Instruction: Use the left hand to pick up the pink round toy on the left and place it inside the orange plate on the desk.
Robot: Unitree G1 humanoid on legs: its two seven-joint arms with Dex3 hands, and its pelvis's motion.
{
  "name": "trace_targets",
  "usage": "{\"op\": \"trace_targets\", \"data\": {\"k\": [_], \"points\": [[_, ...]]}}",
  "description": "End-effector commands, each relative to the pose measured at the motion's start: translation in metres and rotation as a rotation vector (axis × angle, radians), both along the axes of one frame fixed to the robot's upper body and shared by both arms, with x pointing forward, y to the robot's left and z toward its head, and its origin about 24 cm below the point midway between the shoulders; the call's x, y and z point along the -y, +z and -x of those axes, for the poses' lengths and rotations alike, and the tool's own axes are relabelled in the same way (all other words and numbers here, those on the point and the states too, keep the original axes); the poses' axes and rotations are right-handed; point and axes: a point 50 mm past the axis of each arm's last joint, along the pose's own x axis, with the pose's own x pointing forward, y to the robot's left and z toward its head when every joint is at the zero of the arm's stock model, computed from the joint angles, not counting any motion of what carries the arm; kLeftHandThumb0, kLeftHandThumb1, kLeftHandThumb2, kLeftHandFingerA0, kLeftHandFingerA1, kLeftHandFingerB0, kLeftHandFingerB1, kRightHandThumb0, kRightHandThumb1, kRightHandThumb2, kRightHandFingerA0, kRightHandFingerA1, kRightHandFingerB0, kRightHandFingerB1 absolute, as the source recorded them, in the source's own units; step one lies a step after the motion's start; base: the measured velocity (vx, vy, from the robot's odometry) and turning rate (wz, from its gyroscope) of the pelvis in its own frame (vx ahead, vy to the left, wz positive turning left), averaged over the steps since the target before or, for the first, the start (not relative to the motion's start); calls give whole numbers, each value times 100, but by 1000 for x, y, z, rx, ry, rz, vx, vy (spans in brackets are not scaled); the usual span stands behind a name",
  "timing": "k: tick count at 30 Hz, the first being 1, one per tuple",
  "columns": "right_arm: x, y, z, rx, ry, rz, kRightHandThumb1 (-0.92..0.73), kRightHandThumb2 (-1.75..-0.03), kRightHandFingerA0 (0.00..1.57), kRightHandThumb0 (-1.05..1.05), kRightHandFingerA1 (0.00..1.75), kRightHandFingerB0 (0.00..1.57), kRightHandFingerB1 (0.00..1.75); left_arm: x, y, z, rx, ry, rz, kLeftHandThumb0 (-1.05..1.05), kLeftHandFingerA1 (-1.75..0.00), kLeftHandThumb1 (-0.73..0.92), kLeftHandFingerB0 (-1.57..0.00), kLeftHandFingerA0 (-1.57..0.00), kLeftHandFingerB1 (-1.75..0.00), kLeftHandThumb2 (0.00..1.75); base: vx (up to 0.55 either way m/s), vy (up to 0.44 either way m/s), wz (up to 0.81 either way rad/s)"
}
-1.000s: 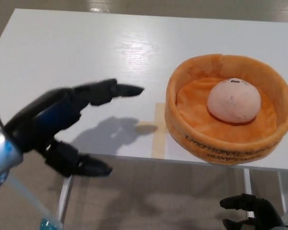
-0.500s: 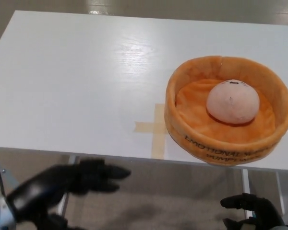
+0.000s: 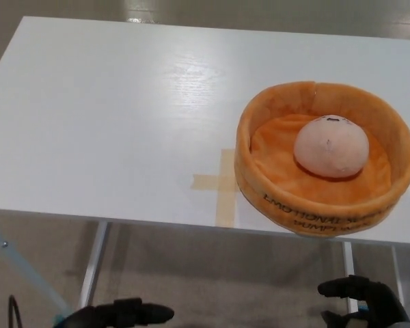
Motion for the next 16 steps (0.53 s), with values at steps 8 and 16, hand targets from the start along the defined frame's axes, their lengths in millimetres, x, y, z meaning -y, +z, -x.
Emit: {"op": "trace_targets", "data": {"k": [8, 16], "points": [[7, -14, 22, -61, -37, -6, -58, -57, 61, -16, 89, 54, 75, 1, -41, -3, 96, 289, -393, -49, -39, 46, -48, -51, -36, 55, 0, 0, 0], [7, -16, 25, -74, -24, 10, -59, -57, 62, -18, 88, 56, 74, -7, -52, -5, 6, 671, -362, -38, -55, 42, -54, -54, -39, 53, 0, 0, 0]]}}
